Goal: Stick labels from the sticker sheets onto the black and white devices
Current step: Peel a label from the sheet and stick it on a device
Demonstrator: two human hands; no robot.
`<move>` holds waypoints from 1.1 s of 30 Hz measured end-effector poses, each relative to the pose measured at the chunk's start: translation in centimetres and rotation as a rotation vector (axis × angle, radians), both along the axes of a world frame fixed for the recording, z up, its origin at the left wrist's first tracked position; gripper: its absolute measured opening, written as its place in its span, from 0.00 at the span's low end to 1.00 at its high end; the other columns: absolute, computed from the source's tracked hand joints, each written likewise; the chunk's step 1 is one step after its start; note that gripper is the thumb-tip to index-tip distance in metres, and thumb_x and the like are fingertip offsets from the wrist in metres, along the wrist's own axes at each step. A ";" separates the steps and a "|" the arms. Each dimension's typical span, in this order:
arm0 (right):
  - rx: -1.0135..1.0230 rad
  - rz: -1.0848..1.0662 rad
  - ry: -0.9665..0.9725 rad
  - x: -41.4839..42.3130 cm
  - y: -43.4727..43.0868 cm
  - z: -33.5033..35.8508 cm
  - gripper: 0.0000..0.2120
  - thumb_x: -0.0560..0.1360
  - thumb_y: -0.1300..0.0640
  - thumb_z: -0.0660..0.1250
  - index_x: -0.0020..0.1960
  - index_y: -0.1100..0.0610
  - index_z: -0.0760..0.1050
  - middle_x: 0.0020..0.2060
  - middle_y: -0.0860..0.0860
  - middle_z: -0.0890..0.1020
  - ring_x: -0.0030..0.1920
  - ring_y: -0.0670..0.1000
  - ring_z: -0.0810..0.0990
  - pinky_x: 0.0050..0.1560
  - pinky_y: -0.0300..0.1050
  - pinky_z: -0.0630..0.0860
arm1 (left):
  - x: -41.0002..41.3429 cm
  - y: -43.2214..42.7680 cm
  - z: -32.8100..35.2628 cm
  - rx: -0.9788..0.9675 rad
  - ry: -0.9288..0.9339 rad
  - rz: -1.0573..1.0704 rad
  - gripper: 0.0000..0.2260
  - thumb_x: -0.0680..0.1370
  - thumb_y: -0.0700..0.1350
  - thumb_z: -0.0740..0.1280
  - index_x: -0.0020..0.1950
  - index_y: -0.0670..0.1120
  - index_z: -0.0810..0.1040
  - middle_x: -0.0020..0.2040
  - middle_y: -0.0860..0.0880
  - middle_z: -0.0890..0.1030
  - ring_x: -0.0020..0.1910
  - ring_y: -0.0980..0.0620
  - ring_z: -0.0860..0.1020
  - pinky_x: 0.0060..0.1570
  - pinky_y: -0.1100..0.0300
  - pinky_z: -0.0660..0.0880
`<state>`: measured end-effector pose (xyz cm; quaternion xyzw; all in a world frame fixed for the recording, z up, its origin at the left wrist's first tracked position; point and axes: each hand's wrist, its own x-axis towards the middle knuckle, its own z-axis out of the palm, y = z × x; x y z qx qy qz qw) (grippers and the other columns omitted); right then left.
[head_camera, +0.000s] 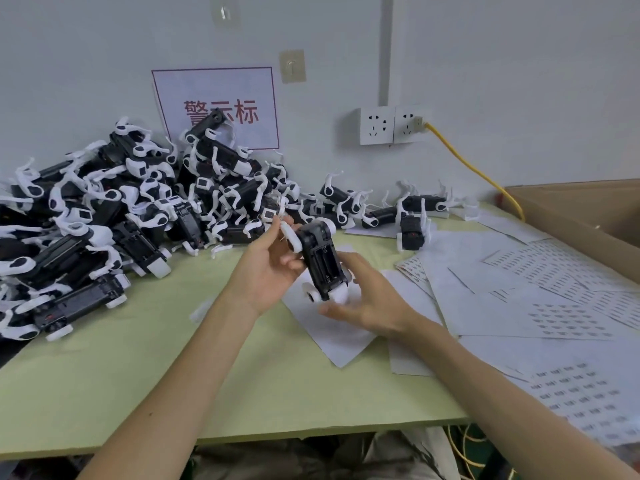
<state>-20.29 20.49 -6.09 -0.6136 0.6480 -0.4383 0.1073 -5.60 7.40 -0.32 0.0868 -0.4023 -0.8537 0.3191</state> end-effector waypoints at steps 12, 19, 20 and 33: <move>0.097 0.060 -0.848 -0.7 0.6 2.2 0.19 0.83 0.45 0.63 0.66 0.56 0.77 0.58 0.54 0.85 0.58 0.55 0.84 0.57 0.51 0.78 | -0.9 1.6 -5.4 -1.261 -0.517 0.456 0.29 0.75 0.66 0.61 0.68 0.49 0.73 0.63 0.55 0.78 0.64 0.55 0.74 0.64 0.59 0.68; 0.174 0.168 -0.998 -0.7 0.6 2.7 0.30 0.84 0.36 0.47 0.73 0.53 0.73 0.65 0.56 0.82 0.67 0.59 0.79 0.65 0.56 0.75 | -2.0 2.6 -6.0 -1.598 -0.354 0.663 0.40 0.67 0.65 0.74 0.74 0.58 0.62 0.67 0.57 0.68 0.61 0.58 0.73 0.61 0.56 0.71; 0.196 0.204 -1.036 -0.7 0.6 2.7 0.31 0.84 0.36 0.45 0.75 0.54 0.71 0.66 0.58 0.80 0.68 0.61 0.78 0.69 0.59 0.72 | -2.0 2.4 -6.0 -1.654 -0.351 0.779 0.38 0.67 0.65 0.74 0.72 0.56 0.65 0.66 0.52 0.70 0.60 0.55 0.74 0.59 0.53 0.73; 0.013 0.021 -0.969 -2.6 0.2 1.9 0.14 0.84 0.51 0.60 0.56 0.56 0.82 0.52 0.56 0.85 0.44 0.51 0.83 0.46 0.44 0.74 | -0.5 2.0 -4.4 -1.242 -0.373 1.066 0.14 0.74 0.57 0.65 0.52 0.48 0.74 0.39 0.59 0.78 0.39 0.58 0.77 0.56 0.50 0.71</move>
